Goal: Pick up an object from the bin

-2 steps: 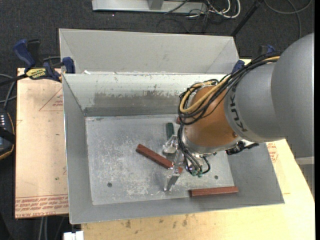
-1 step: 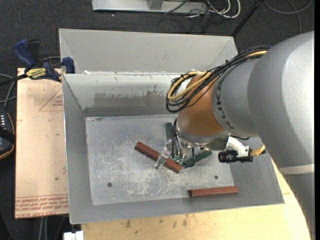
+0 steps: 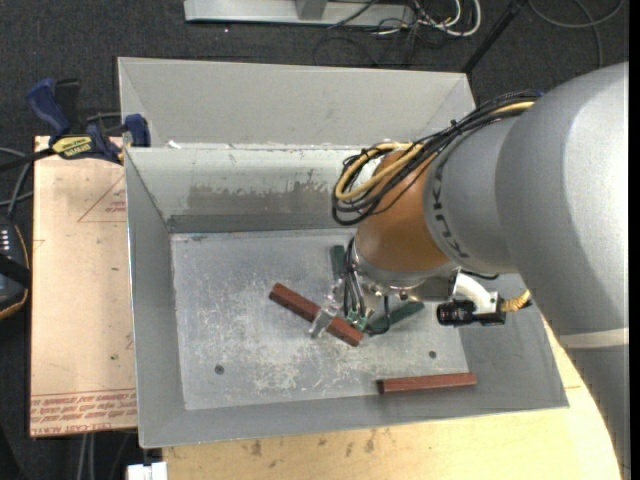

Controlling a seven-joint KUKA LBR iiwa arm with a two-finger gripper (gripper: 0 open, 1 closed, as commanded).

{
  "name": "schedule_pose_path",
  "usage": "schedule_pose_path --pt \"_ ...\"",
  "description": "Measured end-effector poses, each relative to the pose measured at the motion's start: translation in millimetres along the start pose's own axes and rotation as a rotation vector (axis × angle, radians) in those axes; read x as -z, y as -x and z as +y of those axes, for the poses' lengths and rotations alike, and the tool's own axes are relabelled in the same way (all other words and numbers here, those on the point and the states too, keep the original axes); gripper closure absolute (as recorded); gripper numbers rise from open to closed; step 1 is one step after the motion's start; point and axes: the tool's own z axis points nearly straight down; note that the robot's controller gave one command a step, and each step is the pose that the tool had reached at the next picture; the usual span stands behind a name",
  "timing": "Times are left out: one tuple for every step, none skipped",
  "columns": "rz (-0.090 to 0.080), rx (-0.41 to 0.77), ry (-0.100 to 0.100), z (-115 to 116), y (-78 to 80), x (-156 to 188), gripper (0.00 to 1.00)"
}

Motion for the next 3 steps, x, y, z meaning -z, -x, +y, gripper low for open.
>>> schedule_pose_path --pt "0.001 0.0 0.0 -0.2 -0.2 2.4 1.0" --pt "0.008 0.001 -0.005 -1.3 -2.6 13.4 1.0" --pt "0.011 0.002 -0.006 -1.2 -3.9 34.5 1.0"
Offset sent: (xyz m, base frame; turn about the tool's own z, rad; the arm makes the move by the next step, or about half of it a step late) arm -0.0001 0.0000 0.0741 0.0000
